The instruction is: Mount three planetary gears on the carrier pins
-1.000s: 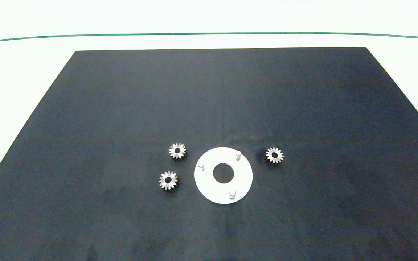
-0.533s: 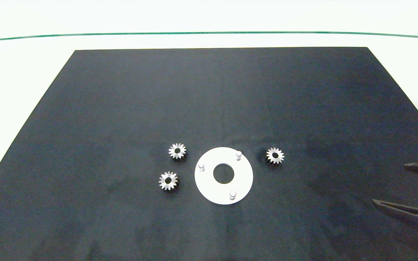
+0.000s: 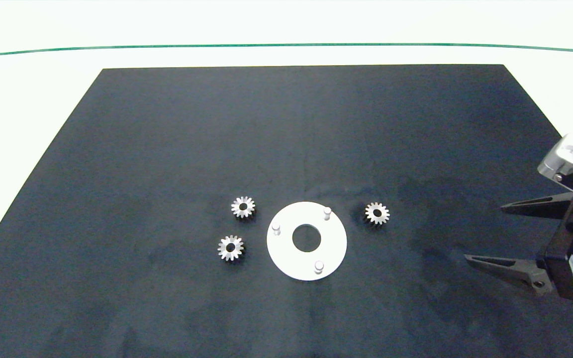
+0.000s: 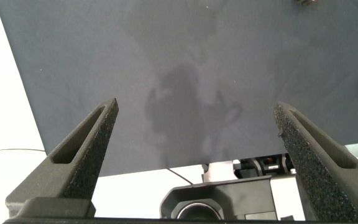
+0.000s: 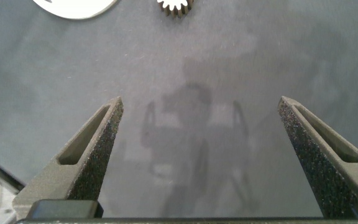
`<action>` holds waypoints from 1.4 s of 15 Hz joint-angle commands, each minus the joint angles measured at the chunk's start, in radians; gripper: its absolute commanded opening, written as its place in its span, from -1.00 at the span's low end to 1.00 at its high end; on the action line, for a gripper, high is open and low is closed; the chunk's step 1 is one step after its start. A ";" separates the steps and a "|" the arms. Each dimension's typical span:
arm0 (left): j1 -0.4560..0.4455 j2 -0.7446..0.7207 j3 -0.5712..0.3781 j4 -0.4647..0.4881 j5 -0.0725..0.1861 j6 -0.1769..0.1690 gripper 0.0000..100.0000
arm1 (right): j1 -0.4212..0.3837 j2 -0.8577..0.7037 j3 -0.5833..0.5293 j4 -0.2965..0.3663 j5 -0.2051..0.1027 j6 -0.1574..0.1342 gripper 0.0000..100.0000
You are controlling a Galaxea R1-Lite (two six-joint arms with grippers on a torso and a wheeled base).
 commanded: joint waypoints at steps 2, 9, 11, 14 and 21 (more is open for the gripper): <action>0.001 -0.026 -0.002 0.029 0.000 0.000 1.00 | 0.011 0.086 -0.049 -0.001 0.007 -0.025 1.00; 0.036 -0.039 -0.010 0.029 0.000 -0.002 1.00 | 0.029 0.118 -0.058 -0.044 0.030 -0.049 1.00; 0.038 -0.039 -0.011 0.029 0.000 -0.002 1.00 | 0.031 0.152 -0.058 -0.079 0.028 -0.065 1.00; 0.056 -0.047 -0.010 0.030 0.000 -0.005 1.00 | 0.040 0.199 -0.063 -0.113 0.028 -0.072 1.00; 0.056 -0.056 -0.010 0.030 0.000 -0.005 1.00 | 0.042 0.316 -0.152 -0.118 0.017 -0.071 1.00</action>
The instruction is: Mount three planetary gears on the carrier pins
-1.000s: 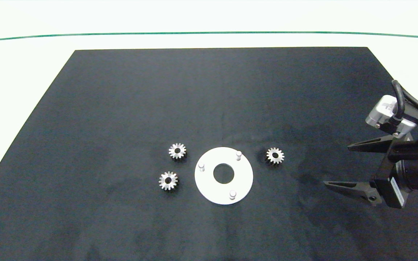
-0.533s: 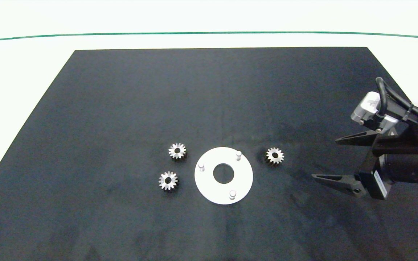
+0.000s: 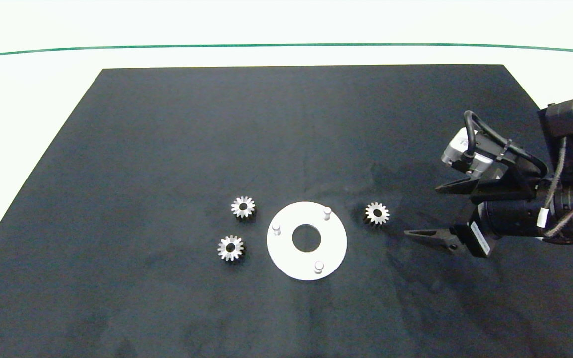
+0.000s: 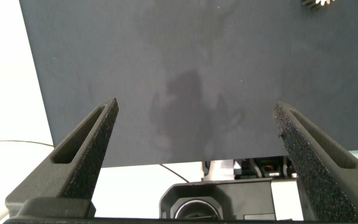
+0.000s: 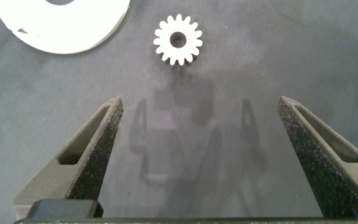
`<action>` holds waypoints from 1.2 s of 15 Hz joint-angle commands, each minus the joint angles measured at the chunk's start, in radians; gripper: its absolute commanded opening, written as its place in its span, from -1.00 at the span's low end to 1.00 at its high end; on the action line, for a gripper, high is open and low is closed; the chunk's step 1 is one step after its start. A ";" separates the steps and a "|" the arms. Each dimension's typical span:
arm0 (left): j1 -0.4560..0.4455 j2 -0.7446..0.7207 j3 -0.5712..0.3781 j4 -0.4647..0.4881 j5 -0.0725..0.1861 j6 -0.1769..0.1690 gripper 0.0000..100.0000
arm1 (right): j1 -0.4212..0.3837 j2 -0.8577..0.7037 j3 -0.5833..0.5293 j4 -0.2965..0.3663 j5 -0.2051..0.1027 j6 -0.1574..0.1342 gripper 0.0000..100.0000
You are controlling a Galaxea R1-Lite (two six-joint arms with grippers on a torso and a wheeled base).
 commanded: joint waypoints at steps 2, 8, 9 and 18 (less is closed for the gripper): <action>0.002 -0.007 0.001 0.005 0.000 0.001 1.00 | 0.020 0.078 -0.039 0.001 -0.001 -0.003 1.00; 0.001 -0.021 0.003 0.005 0.000 0.001 1.00 | 0.025 0.115 -0.050 0.000 -0.037 -0.003 1.00; 0.001 -0.021 0.006 0.005 0.000 0.001 1.00 | 0.025 0.116 -0.050 0.000 -0.037 -0.003 1.00; -0.001 -0.026 0.003 0.005 -0.002 0.001 1.00 | 0.028 0.182 -0.059 -0.065 -0.035 0.002 1.00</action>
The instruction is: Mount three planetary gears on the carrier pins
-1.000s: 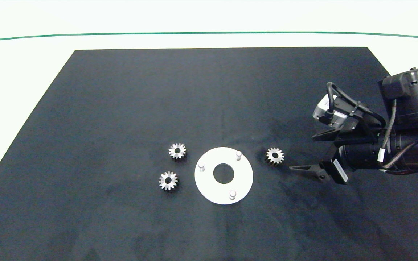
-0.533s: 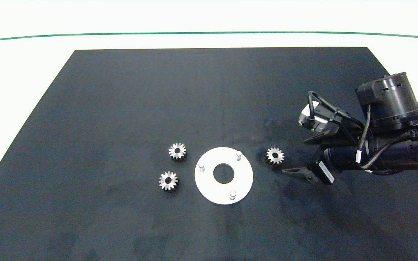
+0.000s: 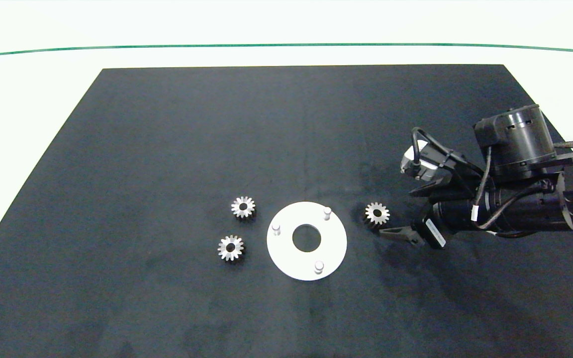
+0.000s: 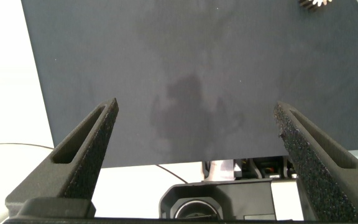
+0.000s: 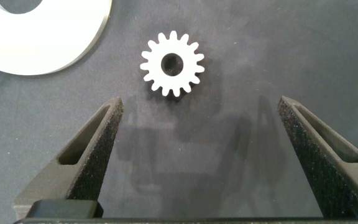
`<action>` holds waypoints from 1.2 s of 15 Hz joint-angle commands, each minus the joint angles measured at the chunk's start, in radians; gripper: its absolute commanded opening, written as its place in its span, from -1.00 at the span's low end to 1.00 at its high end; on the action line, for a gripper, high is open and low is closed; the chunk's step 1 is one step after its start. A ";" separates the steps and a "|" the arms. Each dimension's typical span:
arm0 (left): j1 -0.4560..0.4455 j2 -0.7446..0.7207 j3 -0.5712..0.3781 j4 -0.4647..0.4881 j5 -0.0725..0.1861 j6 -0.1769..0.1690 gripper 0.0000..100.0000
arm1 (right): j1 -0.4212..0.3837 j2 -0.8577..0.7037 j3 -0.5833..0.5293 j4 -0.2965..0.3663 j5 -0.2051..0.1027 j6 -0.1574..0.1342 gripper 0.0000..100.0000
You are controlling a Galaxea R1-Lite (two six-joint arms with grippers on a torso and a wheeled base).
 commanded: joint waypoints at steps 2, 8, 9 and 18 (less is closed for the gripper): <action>0.000 -0.006 -0.001 0.005 -0.001 0.001 1.00 | 0.026 0.027 -0.017 -0.004 0.001 -0.002 1.00; 0.000 -0.017 -0.002 0.005 -0.001 0.002 1.00 | 0.060 0.065 -0.050 -0.005 -0.042 -0.002 1.00; 0.000 -0.019 -0.002 0.005 -0.001 0.002 1.00 | 0.061 0.073 -0.058 -0.005 -0.045 0.000 1.00; 0.002 -0.039 -0.002 0.005 0.001 0.004 1.00 | 0.063 0.108 -0.092 -0.004 -0.045 0.009 0.92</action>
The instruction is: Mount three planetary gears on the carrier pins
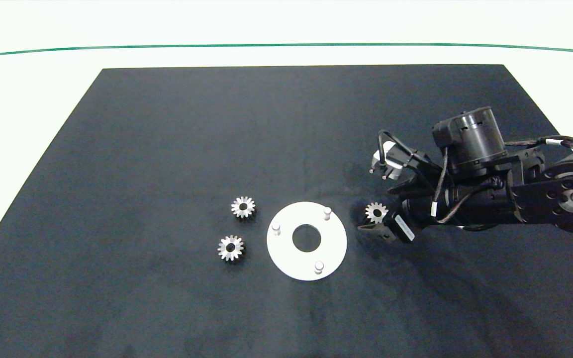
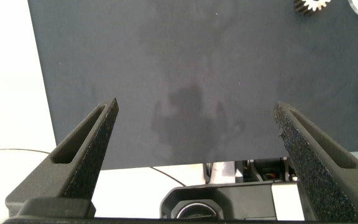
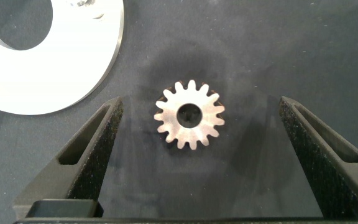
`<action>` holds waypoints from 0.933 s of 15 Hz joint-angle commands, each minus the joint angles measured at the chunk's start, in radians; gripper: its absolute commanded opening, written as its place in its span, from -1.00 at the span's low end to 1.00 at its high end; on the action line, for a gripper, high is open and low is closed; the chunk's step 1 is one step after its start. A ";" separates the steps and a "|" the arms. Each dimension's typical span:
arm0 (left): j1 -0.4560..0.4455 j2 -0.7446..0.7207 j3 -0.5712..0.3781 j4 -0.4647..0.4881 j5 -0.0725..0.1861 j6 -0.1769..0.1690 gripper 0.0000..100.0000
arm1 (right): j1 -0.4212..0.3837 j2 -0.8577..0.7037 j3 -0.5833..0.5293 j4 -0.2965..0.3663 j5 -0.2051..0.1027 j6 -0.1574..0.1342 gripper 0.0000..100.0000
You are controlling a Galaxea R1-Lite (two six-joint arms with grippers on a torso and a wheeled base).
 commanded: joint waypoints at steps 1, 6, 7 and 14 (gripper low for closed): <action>0.002 -0.005 0.000 0.005 -0.001 0.001 1.00 | 0.001 0.007 -0.001 0.000 0.001 -0.002 0.89; 0.000 -0.014 -0.002 0.005 0.000 0.002 1.00 | 0.007 0.017 -0.007 0.001 0.000 -0.002 0.68; 0.000 -0.014 -0.002 0.005 0.000 0.002 1.00 | 0.007 0.018 -0.007 0.001 0.000 -0.002 0.65; 0.003 -0.019 -0.023 0.011 0.000 0.004 1.00 | 0.007 0.021 -0.007 0.004 0.000 -0.002 0.38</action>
